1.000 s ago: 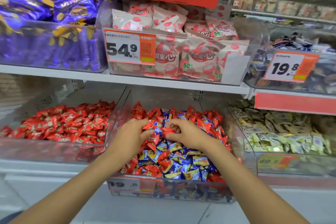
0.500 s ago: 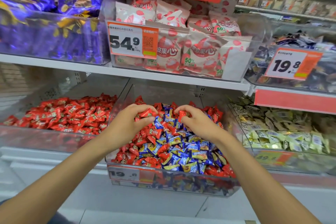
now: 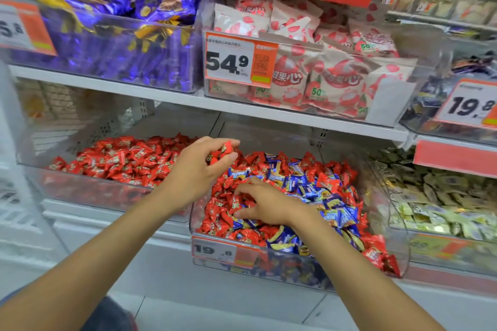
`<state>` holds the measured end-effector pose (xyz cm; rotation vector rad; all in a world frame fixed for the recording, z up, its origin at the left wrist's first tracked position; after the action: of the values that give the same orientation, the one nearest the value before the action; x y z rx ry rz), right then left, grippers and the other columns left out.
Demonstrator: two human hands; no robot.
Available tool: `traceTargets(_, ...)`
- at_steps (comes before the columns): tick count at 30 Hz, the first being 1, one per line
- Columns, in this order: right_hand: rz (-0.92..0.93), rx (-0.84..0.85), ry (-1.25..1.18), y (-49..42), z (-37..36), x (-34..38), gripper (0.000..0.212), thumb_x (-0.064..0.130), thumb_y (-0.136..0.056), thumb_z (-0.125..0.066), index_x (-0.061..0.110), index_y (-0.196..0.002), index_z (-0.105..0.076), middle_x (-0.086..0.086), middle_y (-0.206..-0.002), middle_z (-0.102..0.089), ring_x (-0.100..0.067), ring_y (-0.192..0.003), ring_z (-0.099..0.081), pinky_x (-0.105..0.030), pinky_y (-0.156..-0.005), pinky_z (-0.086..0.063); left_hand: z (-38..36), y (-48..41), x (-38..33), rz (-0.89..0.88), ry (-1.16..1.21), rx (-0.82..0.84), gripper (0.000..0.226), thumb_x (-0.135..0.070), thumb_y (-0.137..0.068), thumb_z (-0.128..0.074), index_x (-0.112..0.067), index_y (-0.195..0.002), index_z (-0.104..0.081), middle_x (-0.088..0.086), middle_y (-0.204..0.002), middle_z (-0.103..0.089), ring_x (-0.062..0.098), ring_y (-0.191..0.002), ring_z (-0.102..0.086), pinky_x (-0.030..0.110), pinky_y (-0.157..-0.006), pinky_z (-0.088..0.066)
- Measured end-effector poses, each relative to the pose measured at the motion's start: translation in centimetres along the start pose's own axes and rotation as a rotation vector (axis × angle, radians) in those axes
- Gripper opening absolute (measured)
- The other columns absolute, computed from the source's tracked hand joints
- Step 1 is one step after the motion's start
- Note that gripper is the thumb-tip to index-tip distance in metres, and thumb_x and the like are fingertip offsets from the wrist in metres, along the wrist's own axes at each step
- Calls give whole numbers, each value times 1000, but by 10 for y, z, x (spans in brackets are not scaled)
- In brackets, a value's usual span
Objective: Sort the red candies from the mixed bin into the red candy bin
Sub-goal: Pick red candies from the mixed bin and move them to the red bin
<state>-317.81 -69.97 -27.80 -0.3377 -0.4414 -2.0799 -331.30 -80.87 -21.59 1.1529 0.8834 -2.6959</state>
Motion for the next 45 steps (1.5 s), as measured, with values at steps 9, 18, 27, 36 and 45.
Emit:
traceTargets(9,-9,-301,-481,41,49,-23,22,25,-92,-63,25,-111,-55,-7,-65,-53,-9,-47,-42,-20,-45,-35,1,3,-12,-22,37,67,9,-28,-92,-58,-36,-95,-62,-10,-103,-63,4,-90,-58,22,-85,-42)
traceTargets(18,-13,-383,-435,56,57,0,20,36,-94,-56,30,-113,-54,9,-49,-44,-12,-45,-39,-27,-49,-37,26,6,11,53,111,-19,20,-34,-84,-67,-17,-79,-58,-2,-63,-56,5,-51,-44,25,-54,-37)
traceTargets(27,200,-376,-221,-41,54,107,17,27,-91,-63,23,-107,-59,11,-85,-62,5,-71,-55,-15,-70,-42,120,-6,116,198,-161,-195,25,-30,-85,-68,-9,-81,-55,1,-65,-51,19,-60,-46,36,-63,-40)
traceTargets(36,156,-294,-68,-99,53,122,60,37,-88,-66,25,-142,-43,2,-145,-46,-11,-133,-41,-15,-104,-26,126,-30,191,358,-431,47,74,-90,-71,-29,-44,-122,-57,3,-135,-51,33,-130,-41,59,-104,-31)
traceTargets(45,-48,-351,37,-39,64,-13,59,38,-88,-64,18,-140,-45,0,-145,-45,-16,-135,-40,-20,-107,-27,8,-15,84,73,-94,411,85,-98,-55,-18,-64,-133,-17,-7,-159,-7,9,-146,-1,39,-120,-4)
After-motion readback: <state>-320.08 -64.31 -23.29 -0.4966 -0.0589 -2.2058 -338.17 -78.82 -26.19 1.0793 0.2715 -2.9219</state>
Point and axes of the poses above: each hand's wrist, its own y-axis away from the middle knuckle, its own z-axis out of the back of the hand, x = y × z, the point moved 2 cm from there along -y, towards the middle knuckle
